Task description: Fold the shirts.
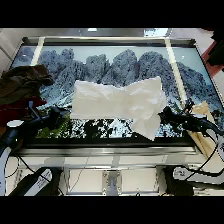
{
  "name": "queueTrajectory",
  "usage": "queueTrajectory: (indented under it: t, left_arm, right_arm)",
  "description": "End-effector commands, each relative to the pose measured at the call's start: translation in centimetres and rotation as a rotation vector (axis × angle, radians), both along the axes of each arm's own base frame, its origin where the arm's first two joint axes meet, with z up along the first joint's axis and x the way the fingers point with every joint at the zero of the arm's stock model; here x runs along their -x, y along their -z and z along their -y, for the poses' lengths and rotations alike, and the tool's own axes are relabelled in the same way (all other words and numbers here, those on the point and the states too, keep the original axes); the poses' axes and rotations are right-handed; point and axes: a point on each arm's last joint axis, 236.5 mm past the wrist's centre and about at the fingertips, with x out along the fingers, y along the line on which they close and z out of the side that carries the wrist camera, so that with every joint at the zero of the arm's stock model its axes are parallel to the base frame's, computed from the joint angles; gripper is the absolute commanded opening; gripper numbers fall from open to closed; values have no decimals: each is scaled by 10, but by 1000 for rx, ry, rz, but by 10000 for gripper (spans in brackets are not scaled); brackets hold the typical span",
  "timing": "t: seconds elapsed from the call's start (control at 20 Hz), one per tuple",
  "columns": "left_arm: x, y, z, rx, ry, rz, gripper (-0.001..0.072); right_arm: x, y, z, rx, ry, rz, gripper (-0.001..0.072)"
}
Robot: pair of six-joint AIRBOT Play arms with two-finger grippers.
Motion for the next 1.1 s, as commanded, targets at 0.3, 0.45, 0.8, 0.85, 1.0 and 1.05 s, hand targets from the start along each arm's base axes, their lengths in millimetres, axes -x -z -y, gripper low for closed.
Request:
queueTrajectory:
  t: [0.3, 0.45, 0.8, 0.85, 1.0, 1.05]
  left_arm:
    - [-9, 41, 22, 7, -98, -147, 592]
    - [-13, 57, 23, 22, -142, -191, 592]
    - [-23, 76, 11, 41, -253, -231, 590]
    - [-25, 77, 11, 51, -261, -231, 565]
    - [-28, 76, 14, 67, -257, -219, 155]
    - [-31, 74, 14, 67, -252, -200, 16]
  right_arm:
    - [-14, -34, -5, -13, 1, 103, 36]
    - [-16, -50, -8, -10, -13, 141, 36]
    - [-21, -83, -5, 29, -15, 232, 36]
    - [-22, -86, -5, 33, -16, 240, 36]
    - [-22, -93, -5, 42, -17, 259, 37]
    - [-22, -94, -5, 42, -18, 263, 36]
